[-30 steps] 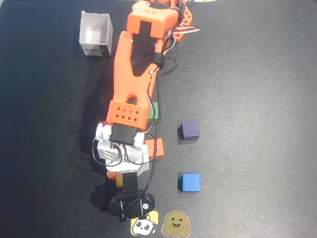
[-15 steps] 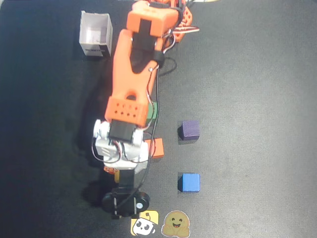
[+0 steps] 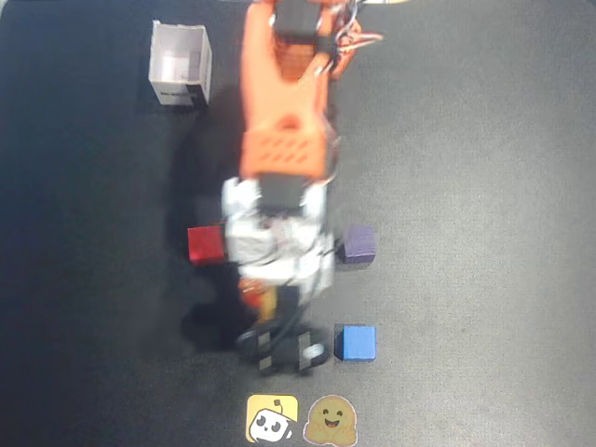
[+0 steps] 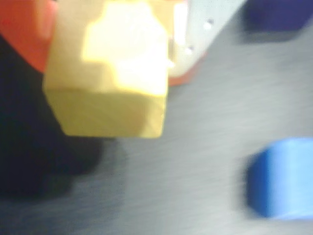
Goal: Put the yellow cube on top of the blue cube.
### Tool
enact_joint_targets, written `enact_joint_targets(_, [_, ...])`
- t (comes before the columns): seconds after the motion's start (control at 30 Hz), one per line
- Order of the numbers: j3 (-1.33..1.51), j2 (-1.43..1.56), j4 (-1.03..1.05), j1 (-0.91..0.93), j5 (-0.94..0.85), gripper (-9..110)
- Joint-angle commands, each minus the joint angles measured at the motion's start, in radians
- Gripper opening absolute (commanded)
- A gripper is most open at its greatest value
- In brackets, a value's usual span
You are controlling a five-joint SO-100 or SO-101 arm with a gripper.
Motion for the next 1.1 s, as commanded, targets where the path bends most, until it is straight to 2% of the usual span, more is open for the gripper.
enact_joint_targets(0.0, [0.066,0.135,-0.051,-0.063,0.054,3])
enact_joint_targets(0.4, [0.213,0.173,-0.222,-0.233,0.146,3])
enact_joint_targets(1.07, [-0.011,-0.057,-0.245,-0.195,0.087,3])
